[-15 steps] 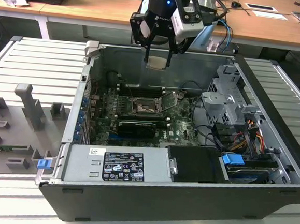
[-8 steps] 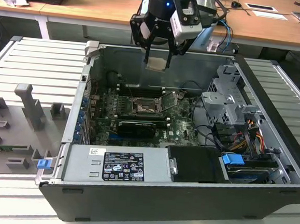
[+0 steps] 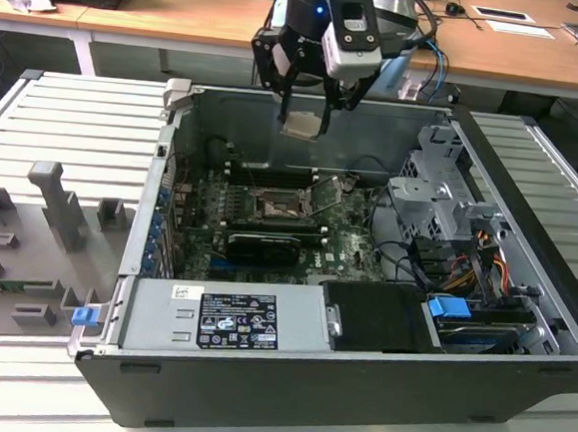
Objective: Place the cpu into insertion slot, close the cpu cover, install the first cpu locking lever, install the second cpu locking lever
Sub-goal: 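Place the cpu into insertion slot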
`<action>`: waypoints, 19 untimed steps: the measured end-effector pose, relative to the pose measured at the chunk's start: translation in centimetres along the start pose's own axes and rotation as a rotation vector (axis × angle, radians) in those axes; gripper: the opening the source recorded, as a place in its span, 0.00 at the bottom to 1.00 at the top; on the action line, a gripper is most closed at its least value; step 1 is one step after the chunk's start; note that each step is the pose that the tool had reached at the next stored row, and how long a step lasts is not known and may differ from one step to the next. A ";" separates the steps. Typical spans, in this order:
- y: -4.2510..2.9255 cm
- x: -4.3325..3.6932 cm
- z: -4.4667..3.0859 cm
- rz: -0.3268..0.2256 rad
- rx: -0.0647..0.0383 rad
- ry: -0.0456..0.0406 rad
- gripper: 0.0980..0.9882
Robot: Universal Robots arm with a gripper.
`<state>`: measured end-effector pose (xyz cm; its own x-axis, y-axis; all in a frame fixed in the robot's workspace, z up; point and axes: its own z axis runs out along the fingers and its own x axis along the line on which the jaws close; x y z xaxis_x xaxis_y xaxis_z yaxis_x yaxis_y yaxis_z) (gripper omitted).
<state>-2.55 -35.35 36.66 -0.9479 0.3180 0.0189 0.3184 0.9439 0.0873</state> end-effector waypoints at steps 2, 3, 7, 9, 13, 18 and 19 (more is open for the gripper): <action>-0.01 -0.01 0.10 0.013 0.000 -0.0011 0.48; -0.02 -0.01 0.19 0.014 0.000 -0.0012 0.48; -0.04 -0.01 0.37 0.014 0.000 -0.0012 0.48; -0.04 -0.01 0.39 0.016 0.000 -0.0014 0.48; -0.04 -0.01 0.42 0.050 -0.001 -0.0045 0.48; -0.04 -0.01 0.48 0.118 -0.002 -0.0104 0.48; -0.04 -0.01 0.50 0.127 -0.002 -0.0112 0.48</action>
<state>-2.55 -35.35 36.16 -0.8997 0.4360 0.0188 0.4359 0.8958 0.0871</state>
